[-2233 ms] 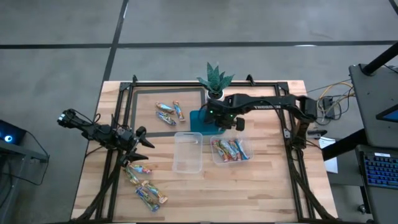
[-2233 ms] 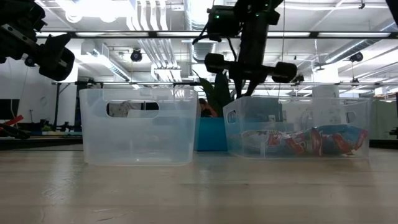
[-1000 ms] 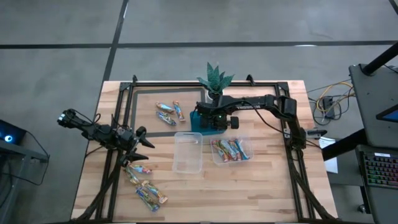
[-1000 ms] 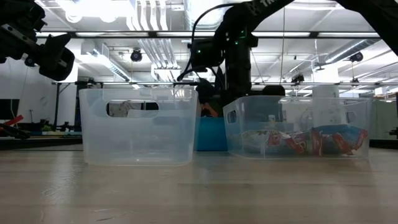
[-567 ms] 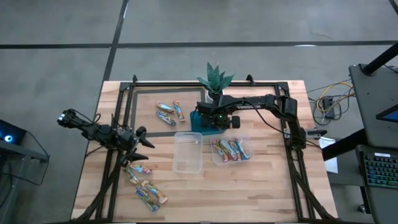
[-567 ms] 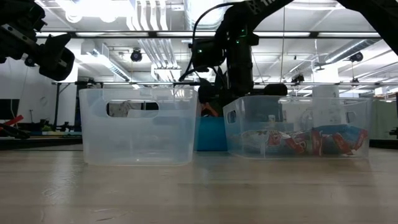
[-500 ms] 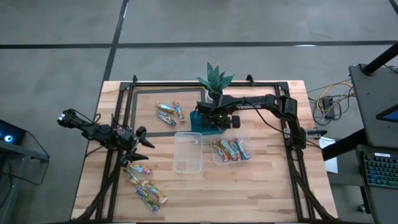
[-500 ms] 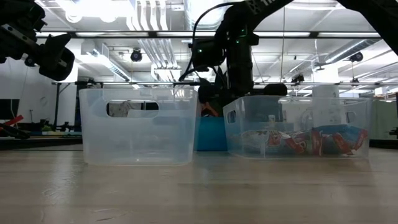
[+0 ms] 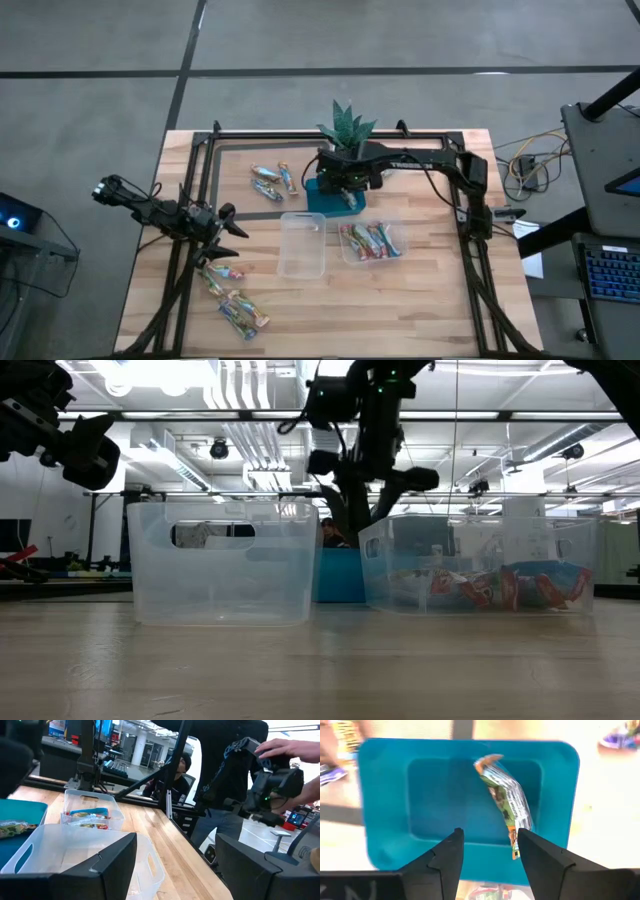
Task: Pick and place Granola Bars by type
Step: Put the blue granola bar into the left transparent bin
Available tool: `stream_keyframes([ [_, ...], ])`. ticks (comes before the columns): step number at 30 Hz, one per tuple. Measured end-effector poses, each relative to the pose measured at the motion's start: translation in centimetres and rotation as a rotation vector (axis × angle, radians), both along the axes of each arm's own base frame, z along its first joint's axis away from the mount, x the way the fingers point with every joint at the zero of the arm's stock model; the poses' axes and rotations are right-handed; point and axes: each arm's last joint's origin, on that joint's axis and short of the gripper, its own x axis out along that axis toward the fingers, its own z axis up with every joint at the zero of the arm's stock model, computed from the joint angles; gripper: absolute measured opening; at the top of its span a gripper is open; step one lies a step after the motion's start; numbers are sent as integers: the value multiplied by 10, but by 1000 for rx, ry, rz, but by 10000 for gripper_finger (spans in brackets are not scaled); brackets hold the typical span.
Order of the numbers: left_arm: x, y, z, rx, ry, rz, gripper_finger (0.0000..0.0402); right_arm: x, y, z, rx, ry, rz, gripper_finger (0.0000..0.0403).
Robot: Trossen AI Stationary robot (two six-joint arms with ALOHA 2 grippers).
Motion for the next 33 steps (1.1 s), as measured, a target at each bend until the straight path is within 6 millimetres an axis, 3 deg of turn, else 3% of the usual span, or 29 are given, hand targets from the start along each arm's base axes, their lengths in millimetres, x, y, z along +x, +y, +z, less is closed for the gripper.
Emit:
stream_keyframes([
  [8,0,0,0,0,0,0,250,-6,3,35,-70,-66,249,184],
  [16,0,0,0,0,0,0,250,-13,24,59,-138,-108,736,187],
  [25,0,0,0,0,0,0,250,-19,47,59,-211,-49,1267,187],
  [33,0,0,0,0,-1,0,250,-44,48,43,-177,27,1446,187],
])
